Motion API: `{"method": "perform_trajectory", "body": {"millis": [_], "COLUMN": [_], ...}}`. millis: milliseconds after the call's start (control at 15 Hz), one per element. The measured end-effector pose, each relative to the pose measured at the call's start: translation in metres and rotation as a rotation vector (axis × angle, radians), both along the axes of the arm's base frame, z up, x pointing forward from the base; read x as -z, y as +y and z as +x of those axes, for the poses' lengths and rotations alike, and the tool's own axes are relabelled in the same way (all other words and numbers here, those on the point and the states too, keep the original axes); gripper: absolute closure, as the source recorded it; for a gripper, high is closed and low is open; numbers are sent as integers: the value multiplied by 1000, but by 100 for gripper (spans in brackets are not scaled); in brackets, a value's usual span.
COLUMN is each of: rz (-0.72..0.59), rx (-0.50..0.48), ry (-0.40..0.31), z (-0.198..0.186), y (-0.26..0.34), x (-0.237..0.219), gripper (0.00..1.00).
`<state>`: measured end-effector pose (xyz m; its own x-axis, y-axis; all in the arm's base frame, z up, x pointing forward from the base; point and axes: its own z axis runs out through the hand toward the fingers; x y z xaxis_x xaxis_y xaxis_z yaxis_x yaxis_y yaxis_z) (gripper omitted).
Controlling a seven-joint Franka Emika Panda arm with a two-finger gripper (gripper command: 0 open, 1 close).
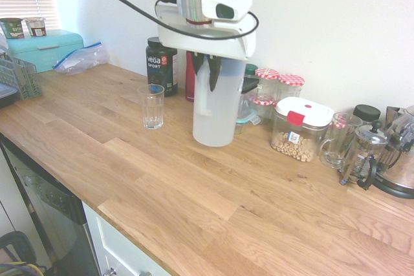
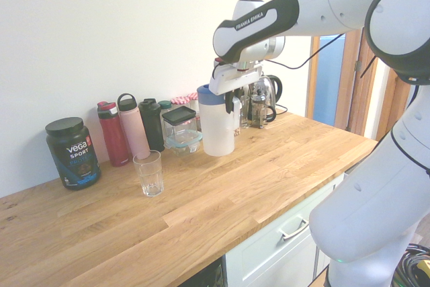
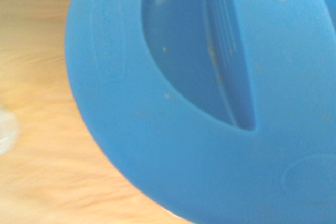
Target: Pour me some water
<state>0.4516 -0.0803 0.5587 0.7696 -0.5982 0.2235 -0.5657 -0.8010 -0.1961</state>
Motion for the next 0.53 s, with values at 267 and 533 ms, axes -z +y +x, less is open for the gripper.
{"method": "perform_trajectory", "body": {"millis": [267,533], "rz": [-12,-140], "rx": [-178,-376], "ry": [71,150], "z": [15,22], "y": [58,111], "x": [-21,-8], "gripper": [100,100]}}
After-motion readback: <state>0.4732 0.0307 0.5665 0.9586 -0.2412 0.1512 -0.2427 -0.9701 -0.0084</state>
